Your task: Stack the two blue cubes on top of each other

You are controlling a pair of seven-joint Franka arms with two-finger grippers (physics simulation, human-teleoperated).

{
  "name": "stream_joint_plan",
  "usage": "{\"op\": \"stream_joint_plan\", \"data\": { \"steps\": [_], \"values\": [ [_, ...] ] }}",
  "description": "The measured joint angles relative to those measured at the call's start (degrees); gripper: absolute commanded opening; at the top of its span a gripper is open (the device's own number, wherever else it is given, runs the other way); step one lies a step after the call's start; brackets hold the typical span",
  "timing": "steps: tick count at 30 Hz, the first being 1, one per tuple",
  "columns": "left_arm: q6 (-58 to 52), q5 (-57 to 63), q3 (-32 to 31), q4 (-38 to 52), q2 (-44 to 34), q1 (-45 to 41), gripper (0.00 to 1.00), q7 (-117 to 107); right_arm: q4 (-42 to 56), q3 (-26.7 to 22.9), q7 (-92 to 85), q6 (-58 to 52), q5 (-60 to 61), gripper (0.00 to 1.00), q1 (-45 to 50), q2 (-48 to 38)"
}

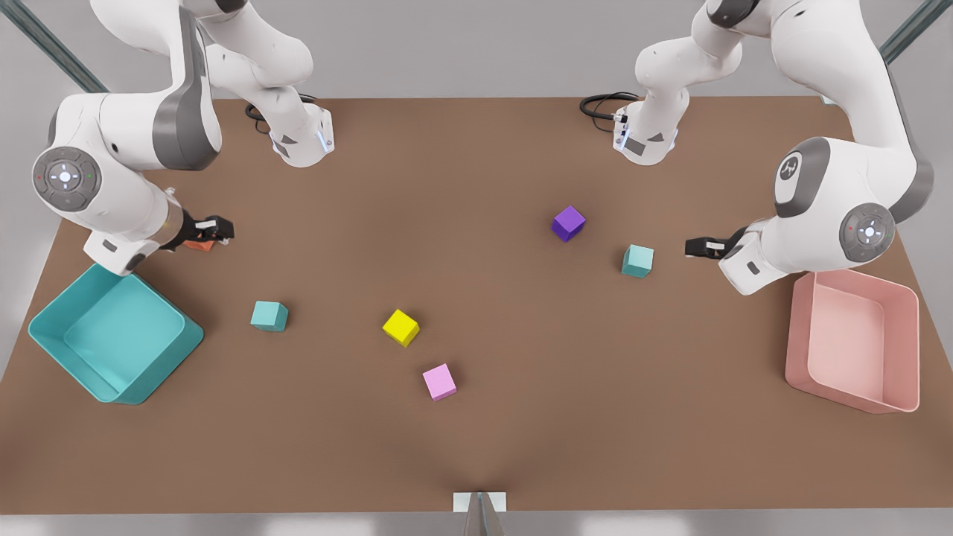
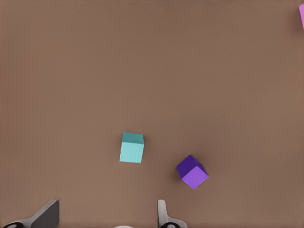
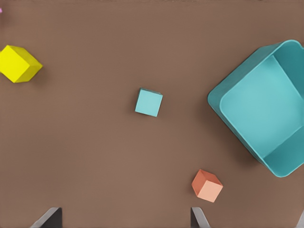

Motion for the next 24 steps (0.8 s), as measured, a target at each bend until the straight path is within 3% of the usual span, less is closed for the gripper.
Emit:
{"op": "stream_joint_plan", "data": {
  "steps": [5,12,24],
  "values": [
    [-0.63,-0.09,0.06,-0.09,0.26,0.0,1.0,-0.36,-0.41,0.18,-0.42,1.42,-0.88,1.0,0.43,1.99],
    [-1.35,-0.16,0.07,-0.17,0.43,-0.01,1.0,-0.74,-22.52,-0.09,0.9,18.62,-2.34,1.0,-1.55,4.36],
    [-1.84,-0.21,0.09,-0.09,0.36,0.07,1.0,-1.1,-25.66,-0.73,10.44,38.88,-2.19,1.0,-3.37,10.59]
  ]
}}
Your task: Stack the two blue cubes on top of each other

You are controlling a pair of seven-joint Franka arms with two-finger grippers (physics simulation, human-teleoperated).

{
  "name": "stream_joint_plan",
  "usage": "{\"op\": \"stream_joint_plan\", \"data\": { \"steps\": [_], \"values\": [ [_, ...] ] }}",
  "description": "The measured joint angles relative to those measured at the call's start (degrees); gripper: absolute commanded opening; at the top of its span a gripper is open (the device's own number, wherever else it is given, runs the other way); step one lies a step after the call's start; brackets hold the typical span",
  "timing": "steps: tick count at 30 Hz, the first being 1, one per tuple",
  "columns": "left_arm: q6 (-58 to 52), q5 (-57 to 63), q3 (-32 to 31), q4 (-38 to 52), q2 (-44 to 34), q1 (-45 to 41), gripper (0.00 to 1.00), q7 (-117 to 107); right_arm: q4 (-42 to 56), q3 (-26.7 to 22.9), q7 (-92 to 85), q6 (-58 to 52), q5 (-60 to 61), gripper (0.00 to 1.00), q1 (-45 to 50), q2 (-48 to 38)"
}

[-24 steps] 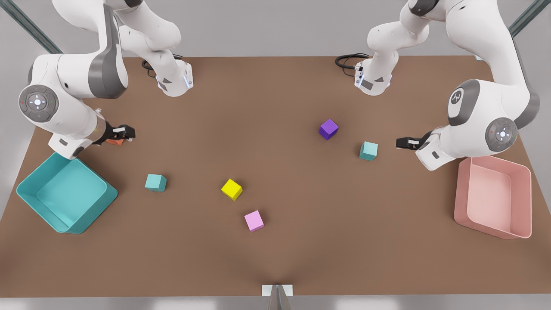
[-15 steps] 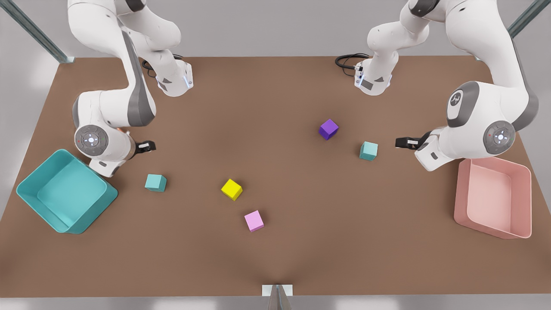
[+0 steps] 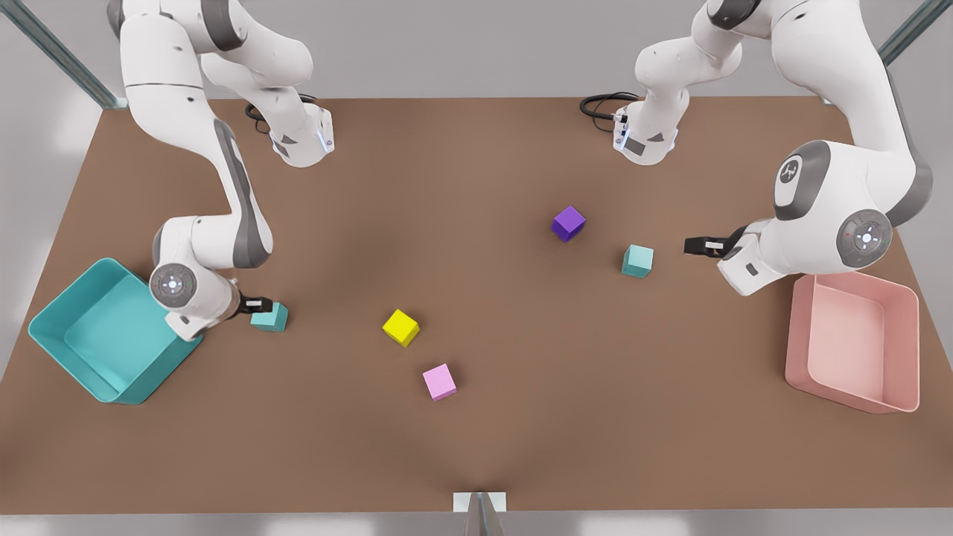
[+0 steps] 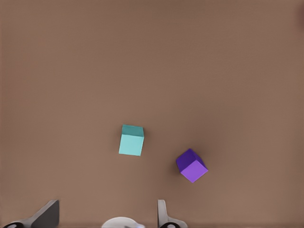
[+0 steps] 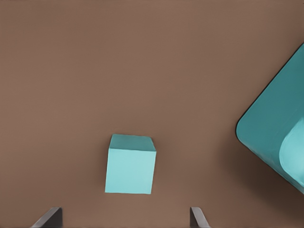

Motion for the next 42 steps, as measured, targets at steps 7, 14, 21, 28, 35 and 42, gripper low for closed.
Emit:
{"op": "stream_joint_plan", "data": {
  "steps": [7,14,21,28,35,42],
  "values": [
    [-0.47,0.0,0.0,0.08,-0.2,-0.06,1.0,-0.14,-5.6,0.01,4.67,10.29,0.39,1.0,-1.5,2.36],
    [-1.13,0.01,0.03,0.0,-0.06,0.38,1.0,-0.22,-6.26,0.02,7.94,13.47,4.59,1.0,-1.97,5.97],
    [-2.11,0.05,0.01,0.0,-0.09,0.36,1.0,-0.29,-6.95,0.02,9.68,13.34,5.48,1.0,-1.83,6.64],
    [-2.52,0.05,0.09,-0.07,0.0,0.71,1.0,-0.33,-5.84,0.02,7.44,11.18,5.17,1.0,-1.69,8.88],
    [-2.67,0.04,0.09,-0.09,0.04,0.98,1.0,-0.37,-3.74,0.02,4.97,10.31,5.1,1.0,-1.89,12.58],
    [-2.72,0.09,0.09,-0.09,0.0,0.96,1.0,-0.42,-2.26,0.1,2.9,9.49,5.46,0.65,-2.21,13.29]
  ]
}}
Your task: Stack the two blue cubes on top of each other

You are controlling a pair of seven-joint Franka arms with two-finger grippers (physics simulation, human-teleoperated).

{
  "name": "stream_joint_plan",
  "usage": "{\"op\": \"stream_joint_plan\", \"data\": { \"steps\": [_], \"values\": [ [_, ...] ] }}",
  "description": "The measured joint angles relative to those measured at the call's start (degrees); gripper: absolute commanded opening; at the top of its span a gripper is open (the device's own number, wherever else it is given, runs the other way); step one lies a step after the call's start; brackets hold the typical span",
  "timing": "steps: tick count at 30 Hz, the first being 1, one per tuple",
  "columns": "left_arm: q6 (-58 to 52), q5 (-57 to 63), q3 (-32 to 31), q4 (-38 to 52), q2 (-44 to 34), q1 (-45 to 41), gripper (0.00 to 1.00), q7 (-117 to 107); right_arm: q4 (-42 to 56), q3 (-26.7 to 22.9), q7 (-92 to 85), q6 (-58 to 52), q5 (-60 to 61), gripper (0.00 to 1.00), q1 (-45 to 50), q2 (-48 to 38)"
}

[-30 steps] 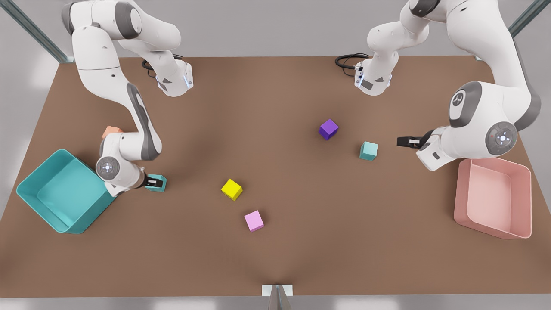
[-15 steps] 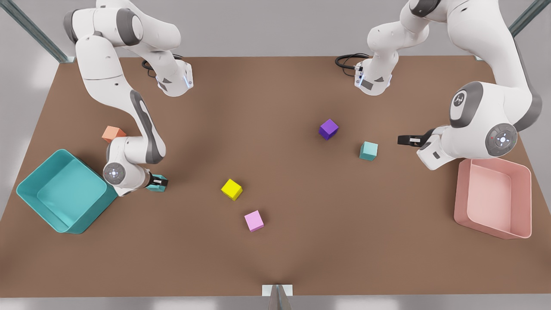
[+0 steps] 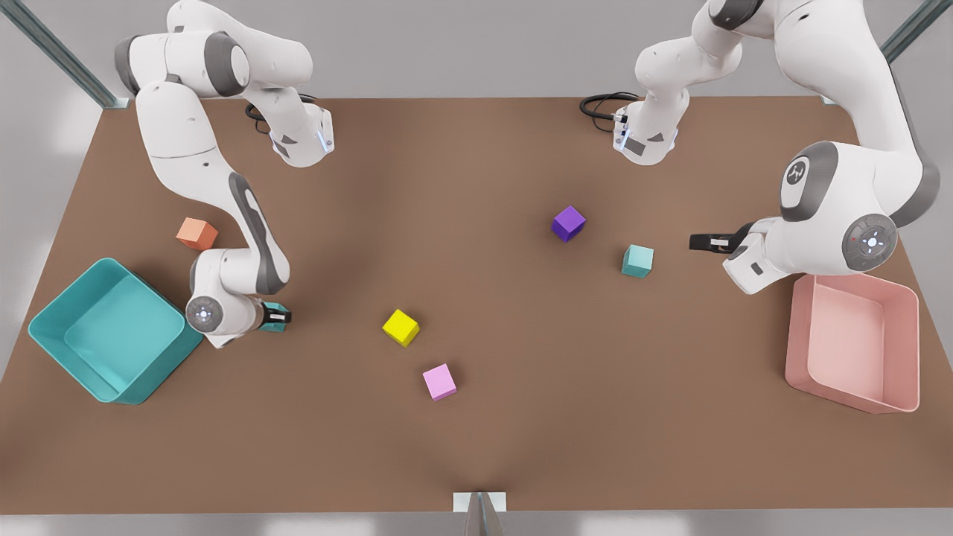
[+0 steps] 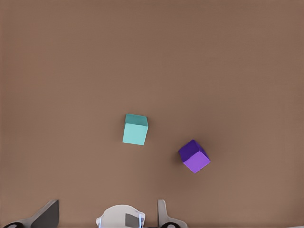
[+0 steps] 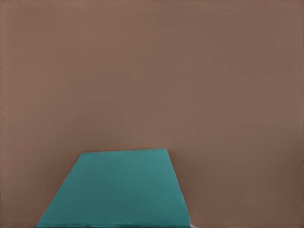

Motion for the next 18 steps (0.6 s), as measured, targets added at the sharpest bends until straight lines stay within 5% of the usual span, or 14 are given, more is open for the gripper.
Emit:
{"op": "stream_joint_plan", "data": {
  "steps": [6,12,18],
  "values": [
    [-0.02,0.01,0.0,0.0,0.0,-0.07,1.0,-0.06,5.62,0.81,-2.21,-3.77,6.14,0.6,1.82,-1.36],
    [-0.53,0.02,-0.07,-0.03,0.0,-0.08,1.0,-0.15,17.06,1.22,3.12,-6.97,18.73,0.61,22.29,-1.61],
    [-0.5,0.11,-0.16,-1.05,0.01,-0.35,1.0,-0.23,28.67,0.69,18.95,-2.25,17.69,0.61,42.15,7.26]
  ]
}}
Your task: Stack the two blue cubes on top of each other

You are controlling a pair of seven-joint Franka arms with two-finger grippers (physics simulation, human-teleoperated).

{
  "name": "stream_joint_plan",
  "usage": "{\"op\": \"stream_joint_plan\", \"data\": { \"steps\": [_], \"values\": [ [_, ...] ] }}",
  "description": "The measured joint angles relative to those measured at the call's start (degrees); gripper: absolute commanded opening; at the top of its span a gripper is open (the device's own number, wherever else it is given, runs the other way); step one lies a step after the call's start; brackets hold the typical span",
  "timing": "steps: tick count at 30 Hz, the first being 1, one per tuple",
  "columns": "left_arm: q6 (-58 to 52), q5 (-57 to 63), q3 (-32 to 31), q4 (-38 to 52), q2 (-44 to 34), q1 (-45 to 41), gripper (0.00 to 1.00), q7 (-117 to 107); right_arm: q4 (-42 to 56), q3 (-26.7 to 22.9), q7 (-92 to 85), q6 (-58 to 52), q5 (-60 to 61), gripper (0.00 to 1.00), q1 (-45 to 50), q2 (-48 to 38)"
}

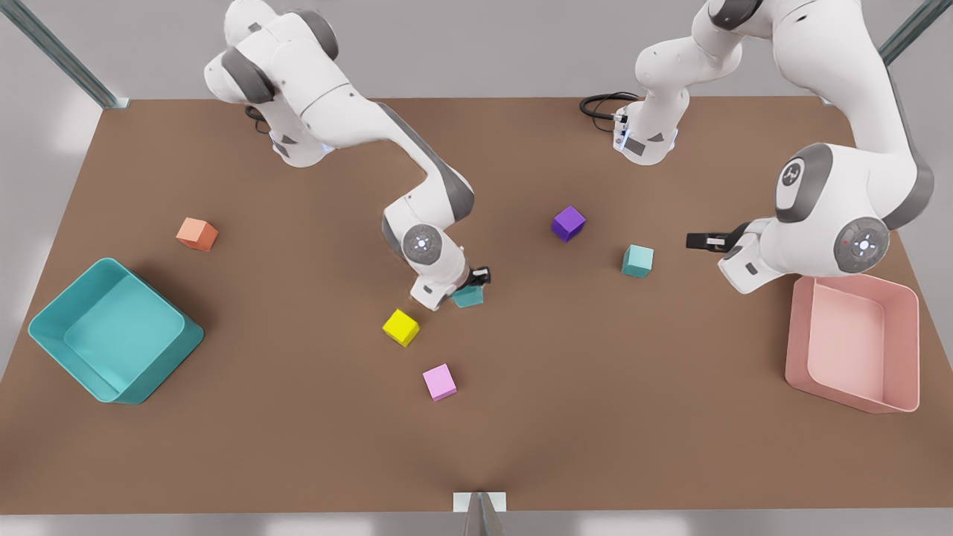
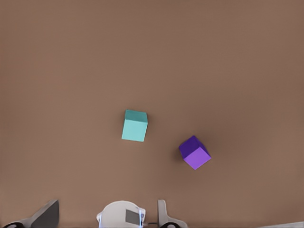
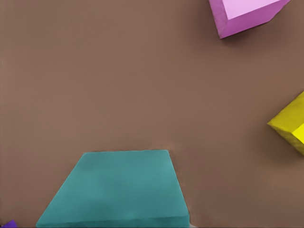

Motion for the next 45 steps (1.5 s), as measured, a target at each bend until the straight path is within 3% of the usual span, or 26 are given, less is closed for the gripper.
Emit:
{"op": "stream_joint_plan", "data": {
  "steps": [6,7,9,16,21,24,26,29,33,45],
  "values": [
    [0.32,0.06,-0.18,-0.69,-0.29,-0.09,1.0,-0.08,4.79,-0.21,15.47,4.74,-4.25,0.61,4.61,8.26],
    [0.39,0.07,-0.18,-0.7,-0.33,-0.04,1.0,-0.09,4.82,-0.23,17.61,5.31,-4.71,0.66,4.68,8.64],
    [0.46,0.06,-0.25,-0.65,-0.61,-0.06,1.0,-0.11,4.85,-0.24,21.71,6.08,-5.59,1.0,4.72,8.94],
    [0.74,0.08,-0.21,-0.3,-1.11,-0.01,1.0,-0.18,4.98,-0.14,32.85,7.34,-7.12,1.0,2.75,6.73],
    [4.19,0.98,-0.45,-5.11,1.67,-2.8,1.0,-1.24,5.06,0.1,33.27,-0.91,-4.02,1.0,-13.09,0.28],
    [14.78,0.85,12.64,-23.04,-0.7,-15.19,1.0,-2.62,4.74,-1.76,24.53,-8.55,-8.2,1.0,-27.95,1.41],
    [23.17,0.08,18.14,-31.8,-0.99,-20.11,1.0,-3.4,7.2,-3.32,16.95,-12.6,-11.59,1.0,-32.25,-1.62],
    [34.47,-0.81,22.25,-39.1,-1.07,-21.87,1.0,-3.5,8.17,-3.69,6.69,-20.97,-14.23,1.0,-32.74,-12.46],
    [45.09,-1.67,22.74,-43.16,-1.17,-23.04,1.0,-0.88,1.07,-3.97,-3.56,-29.3,-16.45,1.0,-32.45,-27.15],
    [53.24,-5.89,22.7,-45.03,-1.65,-25.38,1.0,5.83,-1.36,-3.85,-21.23,-37.25,-19.91,1.0,-32.15,-27.43]
  ]
}}
